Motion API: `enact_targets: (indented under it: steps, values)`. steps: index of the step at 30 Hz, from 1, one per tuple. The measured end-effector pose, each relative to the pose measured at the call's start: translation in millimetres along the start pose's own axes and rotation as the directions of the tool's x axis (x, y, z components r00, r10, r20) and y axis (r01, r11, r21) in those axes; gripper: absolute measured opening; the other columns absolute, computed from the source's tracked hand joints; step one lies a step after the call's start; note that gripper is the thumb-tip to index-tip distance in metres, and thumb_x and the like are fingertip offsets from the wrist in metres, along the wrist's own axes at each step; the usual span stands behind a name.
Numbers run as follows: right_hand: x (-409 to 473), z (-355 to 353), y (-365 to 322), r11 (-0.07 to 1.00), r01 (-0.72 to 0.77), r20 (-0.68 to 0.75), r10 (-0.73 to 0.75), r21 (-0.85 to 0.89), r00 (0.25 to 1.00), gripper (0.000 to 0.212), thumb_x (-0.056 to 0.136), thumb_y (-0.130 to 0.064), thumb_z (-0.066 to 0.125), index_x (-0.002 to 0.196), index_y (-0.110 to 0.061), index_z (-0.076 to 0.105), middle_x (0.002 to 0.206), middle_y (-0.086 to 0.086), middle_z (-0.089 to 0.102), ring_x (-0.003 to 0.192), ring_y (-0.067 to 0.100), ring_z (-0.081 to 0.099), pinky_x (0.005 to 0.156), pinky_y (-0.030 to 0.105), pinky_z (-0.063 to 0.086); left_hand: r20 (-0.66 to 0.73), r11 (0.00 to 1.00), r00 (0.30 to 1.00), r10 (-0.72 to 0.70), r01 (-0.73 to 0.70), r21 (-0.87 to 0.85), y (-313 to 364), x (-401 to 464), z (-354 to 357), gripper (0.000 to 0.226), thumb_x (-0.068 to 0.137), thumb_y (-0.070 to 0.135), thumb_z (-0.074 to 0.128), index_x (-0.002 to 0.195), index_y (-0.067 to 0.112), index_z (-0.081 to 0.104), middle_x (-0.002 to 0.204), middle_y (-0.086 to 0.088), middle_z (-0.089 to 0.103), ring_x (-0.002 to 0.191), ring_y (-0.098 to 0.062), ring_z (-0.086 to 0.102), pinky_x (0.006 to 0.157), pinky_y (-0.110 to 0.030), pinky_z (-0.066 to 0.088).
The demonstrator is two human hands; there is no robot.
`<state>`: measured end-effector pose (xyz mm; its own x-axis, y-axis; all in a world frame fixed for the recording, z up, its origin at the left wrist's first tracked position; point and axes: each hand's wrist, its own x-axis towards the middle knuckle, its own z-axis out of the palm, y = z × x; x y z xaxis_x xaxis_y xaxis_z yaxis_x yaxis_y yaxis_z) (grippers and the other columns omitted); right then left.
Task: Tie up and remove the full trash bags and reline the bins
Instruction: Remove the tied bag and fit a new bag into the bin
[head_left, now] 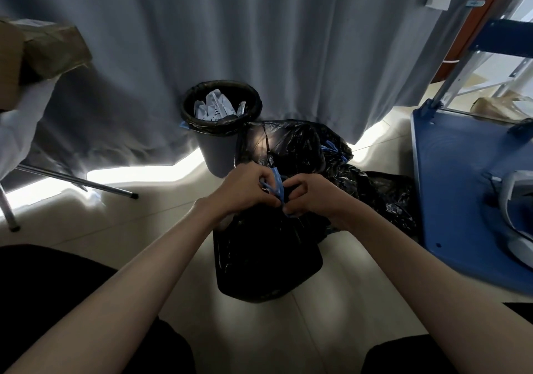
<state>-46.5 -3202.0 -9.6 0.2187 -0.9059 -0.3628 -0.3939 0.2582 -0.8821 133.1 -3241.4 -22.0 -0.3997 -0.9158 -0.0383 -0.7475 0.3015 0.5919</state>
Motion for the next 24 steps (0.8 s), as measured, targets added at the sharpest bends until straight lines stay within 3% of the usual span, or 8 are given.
enact_targets:
  steps: [4,7,10,15,20,24]
  values:
    - [-1.7,0.8,-3.4,0.999,0.032,0.01,-0.032,-0.026,0.999,0.036,0.074,0.019,0.061,0.108,0.007,0.068,0.078,0.016,0.065,0.065,0.018,0.061,0.064,0.024,0.054,-0.13,0.982,0.991,0.03,-0.006,0.186,6.0,-8.7,17.7,0.021,0.07,0.038,0.074,0.078,0.029,0.057,0.078,0.012,0.063,0.075,-0.012,0.058,0.061,-0.029,0.039]
    - [-2.0,1.1,-3.2,0.999,0.033,0.007,-0.033,-0.03,0.999,0.034,0.075,0.019,0.061,0.107,0.008,0.067,0.079,0.017,0.065,0.064,0.018,0.061,0.063,0.025,0.055,-0.15,0.979,0.988,0.033,-0.001,0.206,5.3,-10.8,23.4,0.021,0.075,0.041,0.071,0.076,0.031,0.053,0.074,0.011,0.057,0.071,-0.014,0.053,0.062,-0.03,0.039]
    - [-1.9,0.6,-1.7,0.999,0.019,-0.011,-0.019,-0.03,1.0,0.031,0.076,0.016,0.062,0.105,0.01,0.066,0.075,0.014,0.063,0.063,0.017,0.059,0.06,0.024,0.052,-0.08,0.995,0.996,0.033,-0.024,0.101,-1.3,-4.4,13.8,0.033,0.068,0.04,0.077,0.064,0.029,0.046,0.067,0.011,0.057,0.067,-0.014,0.056,0.059,-0.029,0.041]
    - [0.6,-1.9,1.7,0.998,0.027,-0.076,-0.022,0.063,0.997,0.021,0.081,0.01,0.066,0.102,0.012,0.064,0.071,0.011,0.062,0.061,0.017,0.058,0.057,0.024,0.05,0.049,0.987,0.994,0.094,-0.087,-0.134,1.4,-3.8,-13.9,0.021,0.07,0.032,0.084,0.075,0.023,0.066,0.064,0.001,0.061,0.057,-0.007,0.05,0.057,-0.025,0.039]
    - [2.7,-5.6,4.5,0.994,0.006,-0.104,0.006,0.11,0.995,0.019,0.079,0.01,0.067,0.098,0.009,0.065,0.081,0.016,0.063,0.074,0.023,0.059,0.066,0.031,0.048,0.051,0.974,0.997,0.053,-0.04,-0.222,-3.7,-6.1,-35.9,0.014,0.075,0.025,0.082,0.078,0.016,0.072,0.068,-0.003,0.072,0.066,-0.013,0.067,0.066,-0.02,0.049]
    - [1.9,-6.9,4.7,0.99,0.026,-0.102,-0.012,0.142,0.995,0.012,0.082,0.005,0.068,0.084,-0.006,0.065,0.076,0.008,0.063,0.068,0.015,0.058,0.058,0.022,0.045,0.003,0.96,1.0,0.006,-0.005,-0.279,-6.3,-7.6,-44.8,0.013,0.073,0.023,0.084,0.076,0.016,0.073,0.066,-0.004,0.07,0.057,-0.003,0.057,0.055,-0.014,0.042]
